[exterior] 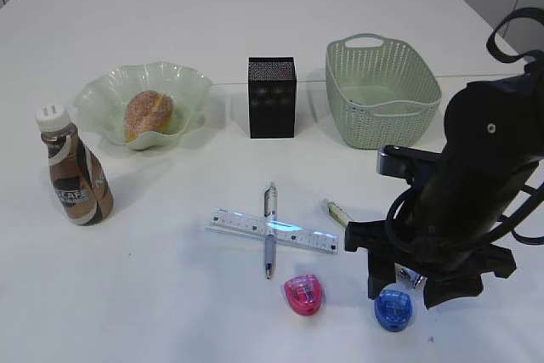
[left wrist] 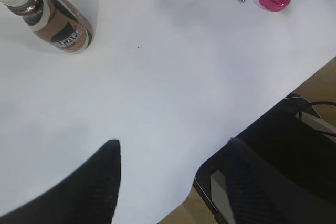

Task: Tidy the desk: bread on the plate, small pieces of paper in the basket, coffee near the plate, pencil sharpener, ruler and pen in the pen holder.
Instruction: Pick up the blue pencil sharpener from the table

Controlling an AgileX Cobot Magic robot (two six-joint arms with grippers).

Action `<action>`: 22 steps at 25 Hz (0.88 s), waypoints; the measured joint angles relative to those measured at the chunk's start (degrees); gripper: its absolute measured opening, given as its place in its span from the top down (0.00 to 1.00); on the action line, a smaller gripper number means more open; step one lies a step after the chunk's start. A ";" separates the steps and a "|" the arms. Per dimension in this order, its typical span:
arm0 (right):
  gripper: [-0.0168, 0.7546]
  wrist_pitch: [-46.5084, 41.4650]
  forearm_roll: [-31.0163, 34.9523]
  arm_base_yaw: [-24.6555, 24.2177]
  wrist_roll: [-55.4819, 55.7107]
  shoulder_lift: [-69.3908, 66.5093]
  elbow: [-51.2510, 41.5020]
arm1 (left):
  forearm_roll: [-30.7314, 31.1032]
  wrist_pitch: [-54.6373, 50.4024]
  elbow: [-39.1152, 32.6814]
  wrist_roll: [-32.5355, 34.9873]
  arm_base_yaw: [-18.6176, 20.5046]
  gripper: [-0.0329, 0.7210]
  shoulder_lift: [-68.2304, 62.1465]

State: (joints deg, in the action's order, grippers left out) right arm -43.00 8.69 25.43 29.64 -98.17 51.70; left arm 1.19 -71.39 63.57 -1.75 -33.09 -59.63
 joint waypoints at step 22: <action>0.31 0.81 -1.46 0.00 1.16 -4.40 2.88 | 0.00 0.00 0.00 0.00 0.00 0.38 0.00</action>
State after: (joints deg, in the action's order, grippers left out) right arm -42.19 7.24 25.43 30.80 -102.57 54.57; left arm 1.19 -71.39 63.57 -1.75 -33.09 -59.63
